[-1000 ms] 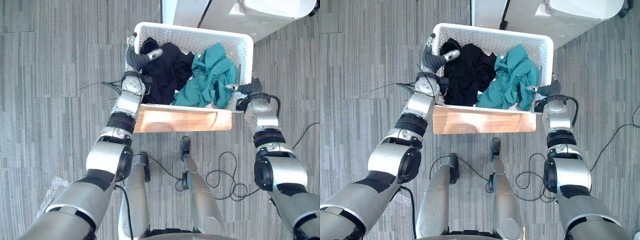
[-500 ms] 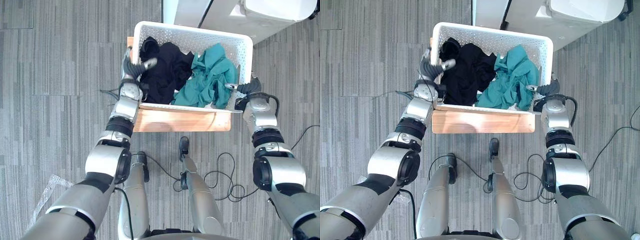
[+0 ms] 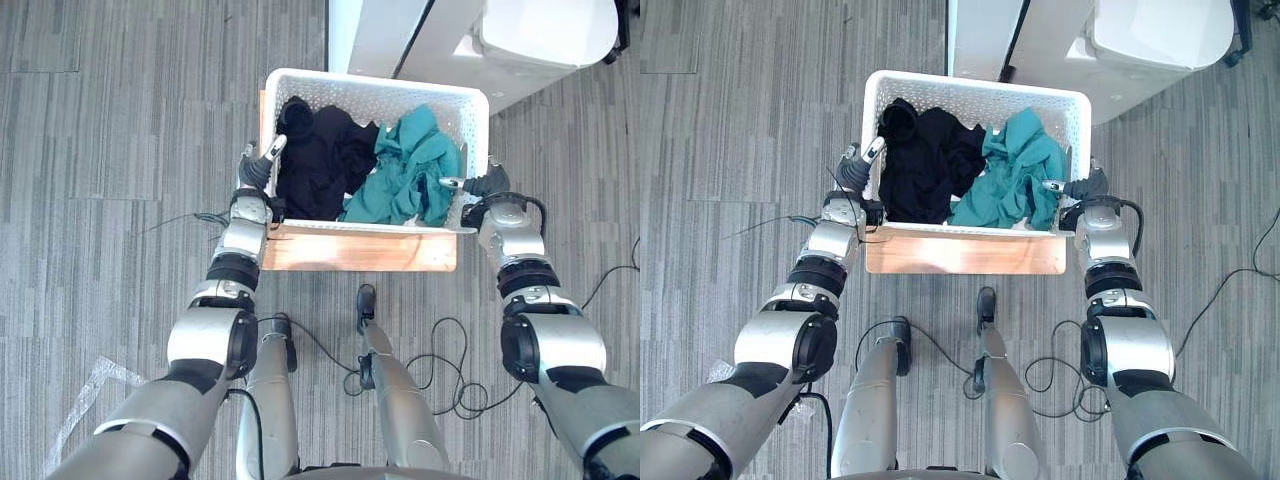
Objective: Pick up the laundry basket with both hands and put the clothes into the washing machine.
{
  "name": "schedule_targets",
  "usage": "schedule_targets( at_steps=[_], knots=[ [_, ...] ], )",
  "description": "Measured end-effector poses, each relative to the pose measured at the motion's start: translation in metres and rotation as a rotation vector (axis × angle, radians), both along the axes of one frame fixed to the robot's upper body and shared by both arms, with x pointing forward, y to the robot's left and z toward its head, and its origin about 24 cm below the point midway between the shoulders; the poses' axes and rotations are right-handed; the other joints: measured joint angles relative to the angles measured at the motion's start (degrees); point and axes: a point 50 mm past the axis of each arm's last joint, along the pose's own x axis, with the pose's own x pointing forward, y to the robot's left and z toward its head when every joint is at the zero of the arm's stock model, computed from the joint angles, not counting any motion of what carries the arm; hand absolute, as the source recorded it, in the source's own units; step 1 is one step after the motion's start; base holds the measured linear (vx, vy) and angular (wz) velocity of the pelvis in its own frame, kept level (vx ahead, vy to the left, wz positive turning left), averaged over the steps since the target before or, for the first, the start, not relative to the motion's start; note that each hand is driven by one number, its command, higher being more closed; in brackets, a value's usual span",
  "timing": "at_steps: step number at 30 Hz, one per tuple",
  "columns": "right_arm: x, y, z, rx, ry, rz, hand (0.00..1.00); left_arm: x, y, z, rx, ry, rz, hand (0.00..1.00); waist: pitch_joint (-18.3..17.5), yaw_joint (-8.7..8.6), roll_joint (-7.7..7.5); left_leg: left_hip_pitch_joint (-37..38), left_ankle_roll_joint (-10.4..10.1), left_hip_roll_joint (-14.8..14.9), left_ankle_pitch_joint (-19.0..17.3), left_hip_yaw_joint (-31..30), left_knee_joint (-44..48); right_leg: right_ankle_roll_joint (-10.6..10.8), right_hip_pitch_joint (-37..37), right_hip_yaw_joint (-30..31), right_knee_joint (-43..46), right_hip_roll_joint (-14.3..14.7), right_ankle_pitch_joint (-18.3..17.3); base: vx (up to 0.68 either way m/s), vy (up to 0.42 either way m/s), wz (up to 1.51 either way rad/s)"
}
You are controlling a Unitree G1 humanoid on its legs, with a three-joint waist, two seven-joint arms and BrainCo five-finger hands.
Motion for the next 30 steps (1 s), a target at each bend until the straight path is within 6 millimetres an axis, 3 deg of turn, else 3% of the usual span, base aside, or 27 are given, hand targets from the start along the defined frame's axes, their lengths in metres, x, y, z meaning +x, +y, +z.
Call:
schedule_targets(
  at_steps=[4, 5, 6, 7, 11, 21, 30],
  knots=[
    [0.000, 0.000, 0.000, 0.000, 0.001, 0.001, 0.00, 0.000, -0.001, 0.001, 0.000, 0.000, -0.009, 0.00, -1.25, 0.11, -0.05, -1.84, -0.03, 0.18, -0.02, -0.13, 1.07, 0.00, -1.37, -0.22, 0.04, 0.10, -0.03, -0.05, -0.042, 0.00],
    [0.001, 0.001, 0.002, -0.001, -0.003, 0.001, 1.00, 0.001, -0.001, 0.002, 0.000, -0.001, -0.014, 0.00, -1.33, 0.14, -0.08, -2.17, -0.04, 0.21, -0.03, -0.15, 1.50, -0.01, -1.58, -0.22, 0.05, 0.14, 0.06, 0.00, 0.000, 0.00],
    [0.001, 0.001, 0.002, -0.001, -0.004, 0.002, 1.00, 0.001, -0.001, 0.002, 0.001, -0.002, -0.014, 0.00, -1.33, 0.17, -0.08, -2.36, -0.10, 0.29, -0.09, -0.20, 1.86, -0.02, -1.65, -0.22, 0.12, 0.19, 0.11, -0.04, -0.034, -0.06],
    [0.001, 0.001, 0.003, -0.001, -0.007, 0.003, 1.00, 0.001, -0.001, 0.004, 0.002, -0.008, -0.015, 1.00, -1.33, 0.35, -0.07, -2.85, -0.21, 0.79, -0.45, -0.28, 2.59, -0.20, -1.82, -0.22, 0.17, 0.62, 0.28, -0.05, -0.030, -0.09],
    [0.001, -0.003, 0.006, -0.004, -0.010, -0.009, 1.00, 0.005, -0.008, 0.014, 0.029, -0.023, -0.040, 1.00, -1.86, 1.58, -0.41, -4.89, -0.28, 1.20, -0.86, -0.45, 4.04, -0.12, -3.21, -0.96, 0.03, 0.76, -0.12, -0.07, -0.030, -0.07],
    [0.003, -0.004, 0.002, -0.001, 0.054, -0.013, 1.00, 0.011, -0.006, 0.036, 0.203, -0.037, -0.058, 1.00, -2.52, 1.71, -0.36, -8.18, -0.21, 1.60, -1.10, -1.13, 6.24, -0.16, -5.12, -2.32, -0.16, 0.82, 1.03, -0.04, -0.018, -0.02],
    [0.003, -0.004, 0.000, 0.021, 0.070, -0.007, 1.00, 0.013, -0.009, 0.042, 0.295, -0.018, -0.104, 1.00, -2.52, 1.60, -0.36, -8.76, -0.20, 1.75, -1.12, -1.76, 7.09, 0.17, -5.12, -2.89, -0.18, 0.99, 1.34, -0.01, -0.008, 0.01]
  ],
)
